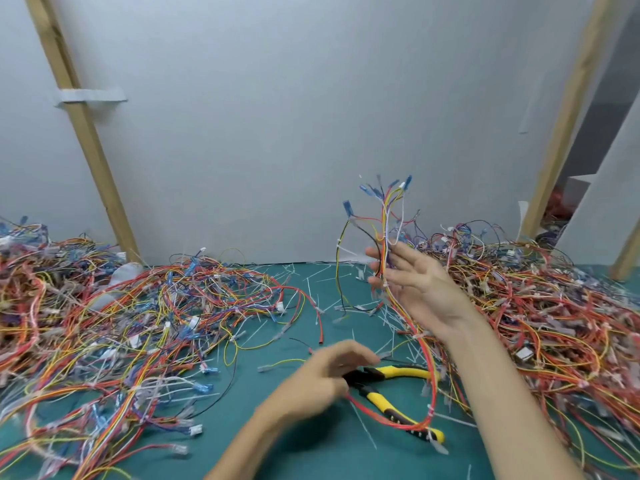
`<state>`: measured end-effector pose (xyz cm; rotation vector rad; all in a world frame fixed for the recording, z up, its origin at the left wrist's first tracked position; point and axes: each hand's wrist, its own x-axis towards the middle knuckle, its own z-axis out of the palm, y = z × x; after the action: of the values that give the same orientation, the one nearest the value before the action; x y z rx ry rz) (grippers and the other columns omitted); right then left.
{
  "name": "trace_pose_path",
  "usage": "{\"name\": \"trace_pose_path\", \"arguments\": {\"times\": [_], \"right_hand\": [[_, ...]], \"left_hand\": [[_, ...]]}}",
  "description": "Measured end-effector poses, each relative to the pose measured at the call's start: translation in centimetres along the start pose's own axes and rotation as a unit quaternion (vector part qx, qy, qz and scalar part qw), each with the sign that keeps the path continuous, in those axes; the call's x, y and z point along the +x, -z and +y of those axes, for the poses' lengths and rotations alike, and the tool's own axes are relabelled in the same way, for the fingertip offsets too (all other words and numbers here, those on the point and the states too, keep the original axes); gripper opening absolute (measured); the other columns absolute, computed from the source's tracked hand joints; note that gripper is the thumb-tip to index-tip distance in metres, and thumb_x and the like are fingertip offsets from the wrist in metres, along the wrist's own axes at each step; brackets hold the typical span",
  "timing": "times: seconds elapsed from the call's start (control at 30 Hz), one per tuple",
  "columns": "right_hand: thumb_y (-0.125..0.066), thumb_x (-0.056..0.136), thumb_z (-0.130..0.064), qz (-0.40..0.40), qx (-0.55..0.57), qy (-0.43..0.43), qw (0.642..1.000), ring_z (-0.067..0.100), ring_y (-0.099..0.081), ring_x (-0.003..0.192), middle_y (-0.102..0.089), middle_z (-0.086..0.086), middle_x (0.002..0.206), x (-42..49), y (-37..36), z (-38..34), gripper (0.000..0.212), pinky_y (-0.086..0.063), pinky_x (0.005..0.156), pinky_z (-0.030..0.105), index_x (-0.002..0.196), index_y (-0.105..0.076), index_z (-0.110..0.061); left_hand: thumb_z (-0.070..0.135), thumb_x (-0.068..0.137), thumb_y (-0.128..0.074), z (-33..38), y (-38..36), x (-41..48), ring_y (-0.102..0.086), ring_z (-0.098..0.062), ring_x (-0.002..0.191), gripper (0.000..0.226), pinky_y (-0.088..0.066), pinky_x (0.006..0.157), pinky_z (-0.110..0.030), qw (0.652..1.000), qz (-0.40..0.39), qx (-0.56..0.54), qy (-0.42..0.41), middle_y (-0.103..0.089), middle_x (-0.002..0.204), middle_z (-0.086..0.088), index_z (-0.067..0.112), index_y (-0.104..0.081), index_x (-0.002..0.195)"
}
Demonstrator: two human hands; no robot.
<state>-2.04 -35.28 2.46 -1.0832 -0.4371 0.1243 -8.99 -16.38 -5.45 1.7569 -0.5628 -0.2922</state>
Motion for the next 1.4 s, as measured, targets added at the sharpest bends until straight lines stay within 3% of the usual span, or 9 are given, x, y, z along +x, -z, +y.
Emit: {"name": "trace_pose_path", "arguments": {"times": [0.1, 0.17, 0.33, 0.47, 0.67, 0.93, 1.13, 1.23, 1.4], "right_hand": [[-0.056, 0.079, 0.018, 0.034, -0.01, -0.018, 0.999, 0.018, -0.066, 0.083, -0.071, 0.009, 0.105, -0.5, -0.8, 2.0, 0.046, -0.056, 0.078, 0.028, 0.119, -0.061, -0.006], [-0.053, 0.081, 0.023, 0.066, -0.033, -0.043, 0.996, 0.021, -0.066, 0.08, -0.071, 0.011, 0.103, -1.7, -1.3, 5.0, 0.048, -0.056, 0.073, 0.026, 0.118, -0.062, -0.008], [-0.065, 0.083, 0.012, 0.096, -0.099, -0.085, 0.987, 0.023, -0.07, 0.102, -0.069, 0.013, 0.114, -4.6, -1.5, 9.6, 0.049, -0.057, 0.073, 0.029, 0.126, -0.059, -0.01], [-0.069, 0.085, 0.007, 0.073, -0.222, -0.036, 0.972, 0.009, -0.07, 0.094, -0.075, -0.003, 0.098, -5.0, -2.1, 9.7, 0.045, -0.053, 0.077, 0.02, 0.12, -0.063, -0.021], [-0.069, 0.087, 0.002, 0.063, -0.354, 0.013, 0.933, 0.011, -0.068, 0.098, -0.073, -0.002, 0.105, -5.7, -2.5, 10.1, 0.046, -0.052, 0.085, 0.02, 0.121, -0.064, -0.027], [-0.068, 0.081, 0.006, 0.065, -0.448, 0.084, 0.888, -0.002, -0.065, 0.096, -0.068, -0.012, 0.098, -6.2, -2.7, 10.7, 0.061, -0.049, 0.084, 0.012, 0.119, -0.063, -0.041], [-0.068, 0.083, 0.004, 0.07, -0.478, 0.119, 0.868, 0.0, -0.063, 0.096, -0.065, -0.015, 0.097, -6.4, -2.8, 10.9, 0.059, -0.056, 0.076, 0.019, 0.122, -0.063, -0.04], [-0.068, 0.083, 0.002, 0.068, -0.529, 0.153, 0.832, -0.003, -0.061, 0.094, -0.062, -0.021, 0.097, -6.6, -2.9, 11.2, 0.053, -0.046, 0.081, 0.008, 0.126, -0.067, -0.029], [-0.067, 0.084, -0.002, 0.057, -0.568, 0.162, 0.805, 0.006, -0.063, 0.092, -0.066, -0.014, 0.1, -6.8, -3.1, 11.4, 0.049, -0.049, 0.082, 0.018, 0.125, -0.067, -0.029]], "left_hand": [[-0.019, 0.073, -0.044, -0.5, 1.5, 0.3, -0.064, -0.016, 0.094, 0.041, -0.05, 0.083, -0.02, 0.983, 0.16, -0.094, 0.003, -0.068, 0.095, -0.008, 0.001, -0.063, 0.103], [-0.003, 0.071, -0.053, -0.8, 1.8, 0.4, -0.065, -0.016, 0.087, 0.031, -0.05, 0.08, -0.022, 0.965, 0.228, -0.126, -0.008, -0.071, 0.088, -0.006, 0.004, -0.066, 0.098], [0.019, 0.079, -0.06, -1.8, 0.8, 0.2, -0.066, -0.006, 0.088, 0.026, -0.048, 0.077, -0.016, 0.958, 0.271, -0.083, -0.042, -0.074, 0.097, 0.005, 0.011, -0.066, 0.103], [0.009, 0.091, -0.064, -2.2, -0.3, 0.0, -0.066, -0.01, 0.091, 0.018, -0.049, 0.079, -0.018, 0.94, 0.334, -0.013, -0.074, -0.07, 0.099, 0.009, 0.021, -0.065, 0.105], [0.017, 0.091, -0.065, -2.6, -0.5, 0.3, -0.065, -0.024, 0.081, 0.014, -0.051, 0.076, -0.033, 0.934, 0.349, 0.005, -0.077, -0.069, 0.096, 0.008, 0.025, -0.063, 0.102], [0.017, 0.085, -0.073, -3.1, -0.3, 0.4, -0.064, -0.011, 0.065, 0.022, -0.048, 0.061, -0.019, 0.913, 0.4, -0.022, -0.075, -0.061, 0.082, 0.013, 0.016, -0.052, 0.089], [0.012, 0.086, -0.072, -3.2, -0.1, 0.3, -0.071, -0.018, 0.078, 0.015, -0.056, 0.072, -0.024, 0.922, 0.37, -0.042, -0.11, -0.072, 0.094, 0.005, 0.017, -0.065, 0.097], [0.011, 0.085, -0.072, -3.2, 0.0, 0.4, -0.072, -0.019, 0.087, 0.018, -0.057, 0.078, -0.027, 0.926, 0.358, -0.072, -0.098, -0.075, 0.094, -0.002, 0.014, -0.066, 0.101], [0.019, 0.085, -0.069, -3.1, 0.4, 0.3, -0.073, -0.015, 0.084, 0.011, -0.052, 0.07, -0.017, 0.922, 0.362, -0.11, -0.08, -0.076, 0.084, -0.003, 0.013, -0.067, 0.094]]}}
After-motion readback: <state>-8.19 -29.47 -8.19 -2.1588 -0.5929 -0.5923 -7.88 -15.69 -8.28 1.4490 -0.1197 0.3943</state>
